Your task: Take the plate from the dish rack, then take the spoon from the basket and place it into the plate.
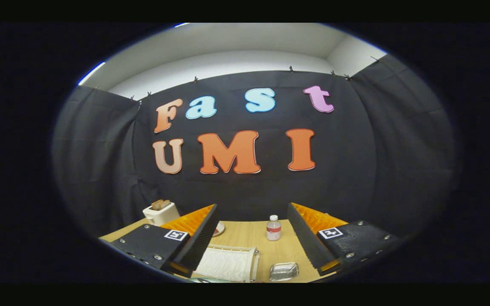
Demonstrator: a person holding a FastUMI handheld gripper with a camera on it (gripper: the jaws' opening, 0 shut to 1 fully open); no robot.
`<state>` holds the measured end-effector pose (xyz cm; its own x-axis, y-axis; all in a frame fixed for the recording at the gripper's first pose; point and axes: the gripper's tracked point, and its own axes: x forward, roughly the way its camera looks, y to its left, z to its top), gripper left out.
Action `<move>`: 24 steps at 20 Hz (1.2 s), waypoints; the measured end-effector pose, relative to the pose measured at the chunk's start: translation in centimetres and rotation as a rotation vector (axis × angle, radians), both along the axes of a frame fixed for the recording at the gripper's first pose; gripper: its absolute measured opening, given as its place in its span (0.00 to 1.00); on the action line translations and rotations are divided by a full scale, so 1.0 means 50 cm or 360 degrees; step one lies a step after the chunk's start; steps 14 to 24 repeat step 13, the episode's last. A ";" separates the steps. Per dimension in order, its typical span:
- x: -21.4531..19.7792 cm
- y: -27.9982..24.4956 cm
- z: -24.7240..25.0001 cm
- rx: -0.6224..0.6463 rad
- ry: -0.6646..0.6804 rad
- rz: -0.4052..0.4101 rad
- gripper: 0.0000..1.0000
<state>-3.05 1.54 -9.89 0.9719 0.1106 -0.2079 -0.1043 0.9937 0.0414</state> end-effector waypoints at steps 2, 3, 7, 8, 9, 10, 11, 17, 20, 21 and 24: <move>0.004 -0.009 0.027 -0.0011 -0.0062 -0.0029 0.96; 0.007 -0.013 0.040 -0.0009 -0.0095 -0.0047 0.96; 0.014 -0.035 0.077 -0.0026 -0.0195 -0.0122 0.96; 0.013 -0.039 0.080 -0.0027 -0.0199 -0.0139 0.96; 0.011 -0.039 0.081 -0.0021 -0.0199 -0.0146 0.96; 0.009 -0.037 0.081 -0.0011 -0.0195 -0.0152 0.96; 0.008 -0.037 0.079 -0.0001 -0.0189 -0.0152 0.96; 0.003 -0.036 0.078 -0.0003 -0.0186 -0.0160 0.96; 0.003 -0.036 0.078 -0.0003 -0.0186 -0.0160 0.96; 0.003 -0.036 0.078 -0.0003 -0.0186 -0.0160 0.96; 0.003 -0.036 0.078 -0.0003 -0.0186 -0.0160 0.96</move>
